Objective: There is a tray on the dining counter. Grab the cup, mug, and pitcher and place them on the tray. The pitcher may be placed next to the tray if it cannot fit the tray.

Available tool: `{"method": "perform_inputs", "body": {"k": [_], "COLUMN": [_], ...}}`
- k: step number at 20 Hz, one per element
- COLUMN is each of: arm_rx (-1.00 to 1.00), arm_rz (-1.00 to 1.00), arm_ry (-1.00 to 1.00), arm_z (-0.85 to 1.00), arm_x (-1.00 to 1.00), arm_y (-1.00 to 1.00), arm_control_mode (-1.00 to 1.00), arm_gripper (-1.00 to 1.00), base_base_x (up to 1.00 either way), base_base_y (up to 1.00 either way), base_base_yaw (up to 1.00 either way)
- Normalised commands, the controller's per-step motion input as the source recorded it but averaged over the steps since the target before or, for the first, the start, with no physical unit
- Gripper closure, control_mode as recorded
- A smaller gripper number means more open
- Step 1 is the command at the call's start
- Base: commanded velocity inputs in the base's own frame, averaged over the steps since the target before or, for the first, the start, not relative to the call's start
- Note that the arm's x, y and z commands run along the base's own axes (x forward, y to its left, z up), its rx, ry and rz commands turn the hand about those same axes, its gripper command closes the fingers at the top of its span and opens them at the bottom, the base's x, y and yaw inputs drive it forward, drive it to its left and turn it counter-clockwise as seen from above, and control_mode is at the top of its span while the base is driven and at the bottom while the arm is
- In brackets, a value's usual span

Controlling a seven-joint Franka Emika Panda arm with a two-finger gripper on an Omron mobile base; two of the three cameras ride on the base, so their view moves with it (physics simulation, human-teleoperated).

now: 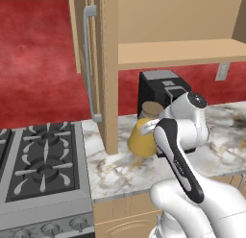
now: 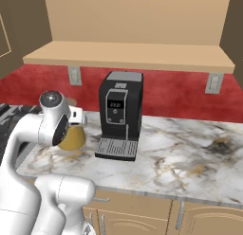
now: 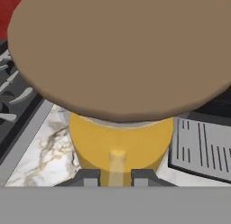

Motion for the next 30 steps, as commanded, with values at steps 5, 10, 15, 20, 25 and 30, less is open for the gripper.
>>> {"method": "perform_inputs", "body": {"k": [5,10,15,20,25,30], "arm_rx": [0.00,0.00,0.00,0.00,0.00,0.00], "arm_rz": [0.00,0.00,0.00,0.00,0.00,0.00], "arm_ry": [0.02,0.00,0.00,0.00,0.00,0.00], "arm_z": [0.02,0.00,0.00,0.00,0.00,0.00], "arm_x": [0.00,0.00,0.00,0.00,0.00,0.00], "arm_y": [0.01,0.00,0.00,0.00,0.00,0.00], "arm_control_mode": [-1.00,1.00,1.00,1.00,1.00,1.00], "arm_gripper": [1.00,1.00,1.00,1.00,1.00,1.00], "base_base_x": [0.00,-0.51,-1.00,-1.00,-0.86,-0.77], "base_base_y": [0.00,-0.04,-0.36,-0.39,0.03,0.49], "base_base_yaw": [0.00,0.00,0.01,0.23,0.71,1.00]}}
